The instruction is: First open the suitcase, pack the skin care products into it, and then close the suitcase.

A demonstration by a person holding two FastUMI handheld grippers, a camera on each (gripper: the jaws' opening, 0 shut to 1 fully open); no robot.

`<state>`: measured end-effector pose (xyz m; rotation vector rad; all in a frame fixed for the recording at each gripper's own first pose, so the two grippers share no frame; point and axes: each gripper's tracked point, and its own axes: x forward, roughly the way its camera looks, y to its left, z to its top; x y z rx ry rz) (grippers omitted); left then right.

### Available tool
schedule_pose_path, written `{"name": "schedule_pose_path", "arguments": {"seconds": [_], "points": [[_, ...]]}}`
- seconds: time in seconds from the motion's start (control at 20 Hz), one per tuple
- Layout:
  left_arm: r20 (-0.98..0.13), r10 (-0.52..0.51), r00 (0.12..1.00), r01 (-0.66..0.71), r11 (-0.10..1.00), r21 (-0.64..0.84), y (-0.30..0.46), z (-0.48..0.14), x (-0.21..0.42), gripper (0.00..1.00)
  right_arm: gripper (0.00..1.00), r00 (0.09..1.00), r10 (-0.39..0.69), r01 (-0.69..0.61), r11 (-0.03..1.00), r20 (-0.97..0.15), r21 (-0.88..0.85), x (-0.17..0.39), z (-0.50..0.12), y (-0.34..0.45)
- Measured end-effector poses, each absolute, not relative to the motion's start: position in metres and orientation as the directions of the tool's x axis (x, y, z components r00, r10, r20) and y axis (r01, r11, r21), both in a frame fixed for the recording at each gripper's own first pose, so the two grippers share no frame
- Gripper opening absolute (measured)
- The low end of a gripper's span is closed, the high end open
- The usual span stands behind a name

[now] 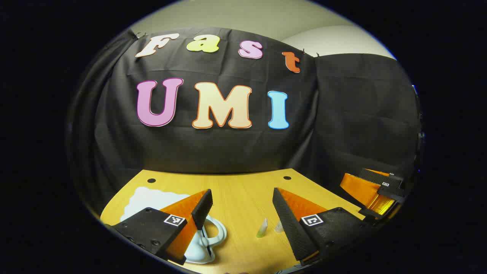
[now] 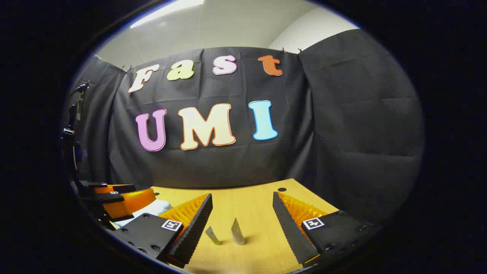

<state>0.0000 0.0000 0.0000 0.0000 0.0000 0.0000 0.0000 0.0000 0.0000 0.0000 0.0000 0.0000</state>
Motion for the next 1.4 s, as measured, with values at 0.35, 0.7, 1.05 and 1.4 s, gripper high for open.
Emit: {"name": "schedule_pose_path", "arguments": {"seconds": [0.35,0.7,1.05,1.4], "points": [[-0.011,0.064,0.998,-0.064,0.998,0.017,0.008,-0.004,0.001,0.95,1.0,0.999,0.047,-0.047,0.999,0.008,-0.013,0.01,0.005,0.004],[-0.05,0.075,0.996,-0.074,0.997,0.004,-0.001,-0.017,0.006,0.95,0.97,0.999,0.031,-0.031,0.999,0.003,-0.005,0.012,0.008,-0.019],[-0.079,0.085,0.993,-0.086,0.996,-0.007,0.0,-0.025,0.007,0.95,0.97,0.999,0.041,-0.041,0.999,-0.006,0.002,0.015,0.008,-0.022],[-0.193,0.121,0.974,-0.134,0.989,-0.055,0.023,-0.052,0.016,0.95,0.95,0.998,0.049,-0.049,0.999,-0.026,-0.014,0.012,-0.002,-0.025]]}}
